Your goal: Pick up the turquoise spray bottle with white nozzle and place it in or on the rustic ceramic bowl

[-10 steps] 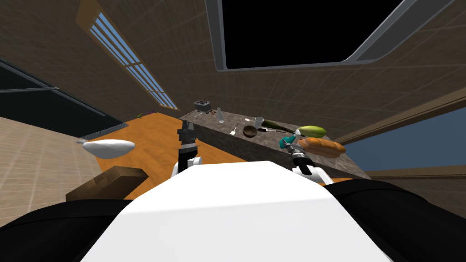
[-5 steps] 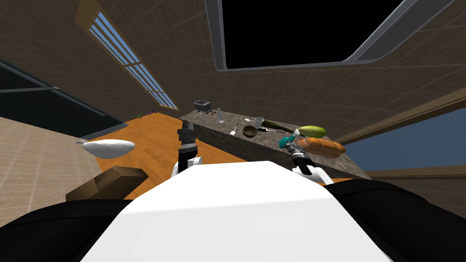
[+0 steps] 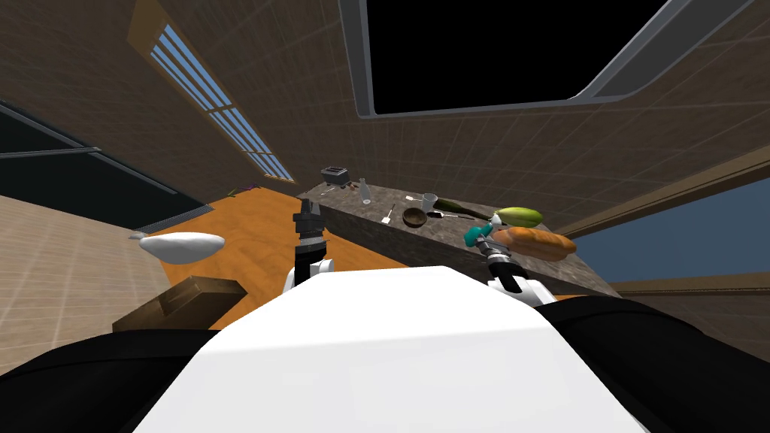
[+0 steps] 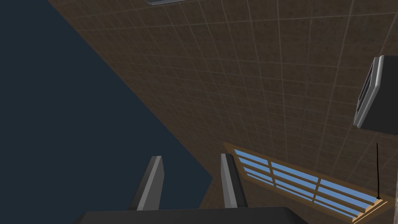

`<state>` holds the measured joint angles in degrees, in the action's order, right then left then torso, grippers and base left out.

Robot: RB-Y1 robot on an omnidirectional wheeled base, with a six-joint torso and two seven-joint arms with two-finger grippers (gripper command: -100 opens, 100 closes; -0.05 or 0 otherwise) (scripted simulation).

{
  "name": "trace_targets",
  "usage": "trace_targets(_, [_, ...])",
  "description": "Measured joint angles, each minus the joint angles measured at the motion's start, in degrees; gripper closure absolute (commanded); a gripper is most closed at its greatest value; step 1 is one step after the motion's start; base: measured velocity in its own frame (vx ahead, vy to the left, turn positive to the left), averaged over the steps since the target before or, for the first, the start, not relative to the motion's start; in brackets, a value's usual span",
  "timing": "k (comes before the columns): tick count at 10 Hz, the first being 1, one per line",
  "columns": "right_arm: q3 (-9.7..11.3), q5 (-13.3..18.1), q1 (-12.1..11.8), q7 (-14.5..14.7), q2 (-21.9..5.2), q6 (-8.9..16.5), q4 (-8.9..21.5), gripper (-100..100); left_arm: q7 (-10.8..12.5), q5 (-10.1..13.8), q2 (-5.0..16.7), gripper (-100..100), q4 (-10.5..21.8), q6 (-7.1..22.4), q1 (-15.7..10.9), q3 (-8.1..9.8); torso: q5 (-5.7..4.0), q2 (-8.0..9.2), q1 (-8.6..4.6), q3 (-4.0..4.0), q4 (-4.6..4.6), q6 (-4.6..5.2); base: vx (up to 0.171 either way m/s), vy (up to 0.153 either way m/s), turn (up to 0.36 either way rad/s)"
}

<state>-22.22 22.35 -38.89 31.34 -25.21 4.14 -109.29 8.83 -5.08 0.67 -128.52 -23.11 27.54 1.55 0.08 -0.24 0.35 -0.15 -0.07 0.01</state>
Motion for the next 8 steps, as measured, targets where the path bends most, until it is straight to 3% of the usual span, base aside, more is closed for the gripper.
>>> trace_targets(8, [-6.1,-1.3,-9.6,-1.6,-3.2,4.7,-8.0,100,0.0,0.0,0.0,0,0.0,0.0,0.0,0.0,0.19,-0.27,0.34,-0.15,-0.05,-0.06,0.067,0.129,0.0])
